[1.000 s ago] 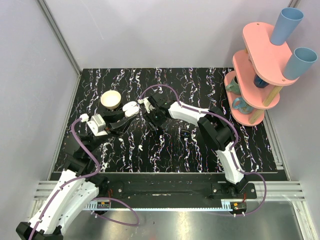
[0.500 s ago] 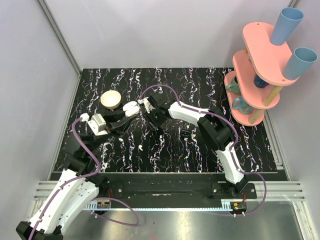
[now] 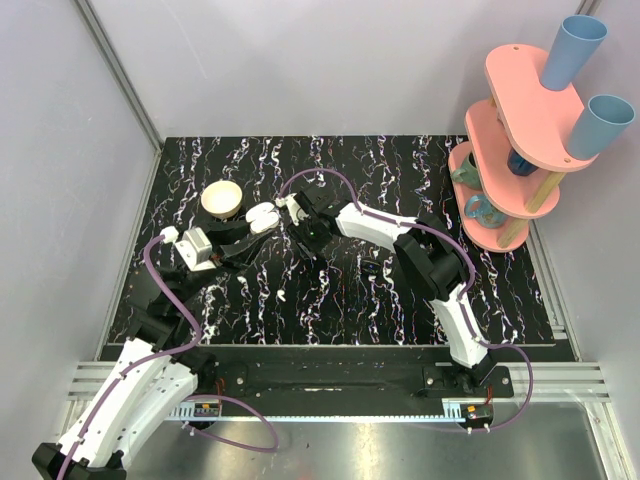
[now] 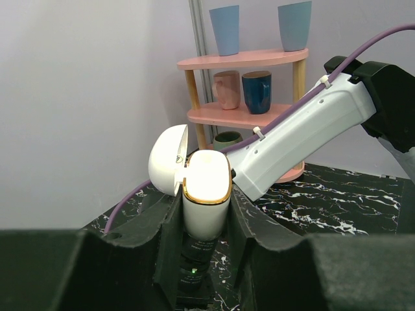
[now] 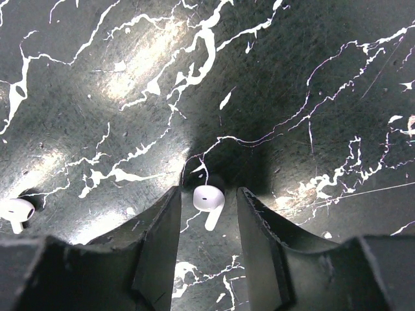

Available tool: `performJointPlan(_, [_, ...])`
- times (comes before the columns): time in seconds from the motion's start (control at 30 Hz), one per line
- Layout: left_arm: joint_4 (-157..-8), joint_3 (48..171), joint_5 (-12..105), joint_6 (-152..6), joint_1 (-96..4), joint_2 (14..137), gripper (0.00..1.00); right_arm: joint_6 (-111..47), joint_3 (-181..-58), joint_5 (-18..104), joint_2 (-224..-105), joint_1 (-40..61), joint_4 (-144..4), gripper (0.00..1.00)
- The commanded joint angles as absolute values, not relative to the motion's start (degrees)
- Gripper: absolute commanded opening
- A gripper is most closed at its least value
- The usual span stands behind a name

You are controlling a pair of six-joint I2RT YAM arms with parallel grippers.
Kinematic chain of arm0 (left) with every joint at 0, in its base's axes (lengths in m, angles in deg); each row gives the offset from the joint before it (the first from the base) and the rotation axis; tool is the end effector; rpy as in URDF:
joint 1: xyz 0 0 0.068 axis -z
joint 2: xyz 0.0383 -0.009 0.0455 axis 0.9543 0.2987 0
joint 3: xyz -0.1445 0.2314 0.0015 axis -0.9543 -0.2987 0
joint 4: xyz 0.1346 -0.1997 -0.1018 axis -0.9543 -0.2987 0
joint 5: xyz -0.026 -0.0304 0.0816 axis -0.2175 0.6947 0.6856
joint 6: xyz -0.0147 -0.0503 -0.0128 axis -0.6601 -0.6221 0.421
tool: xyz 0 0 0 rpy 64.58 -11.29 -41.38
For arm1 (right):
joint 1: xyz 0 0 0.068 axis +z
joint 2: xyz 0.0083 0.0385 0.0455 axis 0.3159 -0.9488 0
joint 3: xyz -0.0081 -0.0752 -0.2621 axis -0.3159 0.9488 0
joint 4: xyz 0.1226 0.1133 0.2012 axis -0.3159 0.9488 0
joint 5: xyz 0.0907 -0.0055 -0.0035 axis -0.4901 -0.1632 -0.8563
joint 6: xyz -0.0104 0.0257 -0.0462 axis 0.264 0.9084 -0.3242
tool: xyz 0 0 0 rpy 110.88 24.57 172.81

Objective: Insert the wireless bluetooth earbuds into the charging case
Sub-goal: Pick up the right earbud from the center of the board.

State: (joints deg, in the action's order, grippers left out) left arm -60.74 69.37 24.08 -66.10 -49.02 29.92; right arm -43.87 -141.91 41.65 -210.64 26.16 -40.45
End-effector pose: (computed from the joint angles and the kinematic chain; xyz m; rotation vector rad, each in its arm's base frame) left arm 0.1113 -0.0684 0.3594 0.6654 1.0271 -0.7300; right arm 0.3371 0.3403 0.1604 -1.1710 2.3862 0.4530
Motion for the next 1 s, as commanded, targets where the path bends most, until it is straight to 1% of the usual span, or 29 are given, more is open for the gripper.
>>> performJointPlan(0.0, [-59.0,69.9,24.9,-66.2,-49.3,30.0,0.00,-44.4,-143.1,42.4,-211.7,26.9,-39.9,0.47])
performJointPlan(0.27, [-58.8,69.6,25.1,-66.4,-49.3,30.0,0.00,-45.3,-143.2,43.0,-211.3,26.9,-39.2,0.46])
performJointPlan(0.37, [-58.8,69.7,25.0,-66.4,-49.3,30.2,0.00,-45.3,-143.2,42.9,-211.4,26.9,-39.2,0.43])
performJointPlan(0.6, [-58.8,69.9,25.0,-66.4,-49.3,30.4,0.00,-45.0,-143.2,42.7,-211.7,26.9,-39.2,0.43])
performJointPlan(0.67, [-58.6,69.9,25.0,-66.5,-49.3,30.4,0.00,-44.8,-143.5,42.3,-211.7,26.9,-39.1,0.40])
performJointPlan(0.73, [-58.7,69.8,25.0,-66.6,-49.3,30.4,0.00,-44.7,-143.6,42.2,-211.9,26.9,-39.2,0.40])
performJointPlan(0.77, [-58.6,69.8,25.0,-66.6,-49.3,30.4,0.00,-44.7,-143.8,42.2,-211.8,26.9,-39.1,0.34])
performJointPlan(0.97, [-58.8,70.0,24.8,-66.6,-49.3,30.5,0.00,-44.0,-143.8,42.3,-211.7,26.9,-39.2,0.34])
